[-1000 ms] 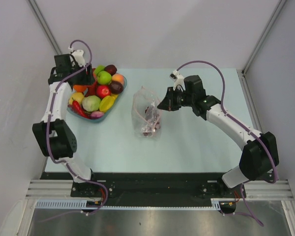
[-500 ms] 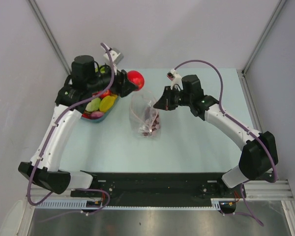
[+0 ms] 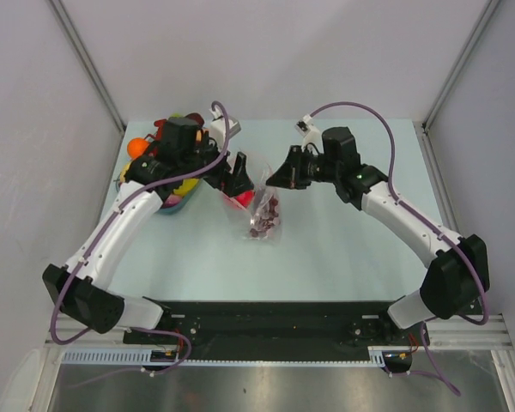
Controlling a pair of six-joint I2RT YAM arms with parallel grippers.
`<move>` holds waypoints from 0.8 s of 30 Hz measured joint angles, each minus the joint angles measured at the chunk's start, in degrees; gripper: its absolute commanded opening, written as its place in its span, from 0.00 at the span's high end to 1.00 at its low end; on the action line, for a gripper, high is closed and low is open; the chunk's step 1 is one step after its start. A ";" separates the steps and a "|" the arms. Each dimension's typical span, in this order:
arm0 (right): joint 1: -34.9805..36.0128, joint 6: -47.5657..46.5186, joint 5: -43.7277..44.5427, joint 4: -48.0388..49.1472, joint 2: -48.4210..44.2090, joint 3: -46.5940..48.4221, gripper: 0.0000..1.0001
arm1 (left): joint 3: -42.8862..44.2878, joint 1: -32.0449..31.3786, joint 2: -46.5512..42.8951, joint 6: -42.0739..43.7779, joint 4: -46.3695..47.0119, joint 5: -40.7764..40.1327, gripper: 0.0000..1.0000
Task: Place the food in the zip-top bag and seal the zipper
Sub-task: Place the fake fruit in the zipper food storage bag, then pick up the fake vegetable from the bin.
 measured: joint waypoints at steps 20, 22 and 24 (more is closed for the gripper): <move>-4.42 5.29 -1.92 -2.16 -1.42 0.04 1.00 | 0.52 29.90 9.09 17.20 -1.29 -2.43 0.00; -4.42 5.07 -1.97 -2.34 -1.42 0.04 1.00 | 0.55 30.53 11.87 22.75 -3.43 -3.37 0.00; -4.42 4.74 -2.08 -2.56 -1.44 0.04 1.00 | 0.55 30.88 14.08 29.64 -5.92 -4.28 0.00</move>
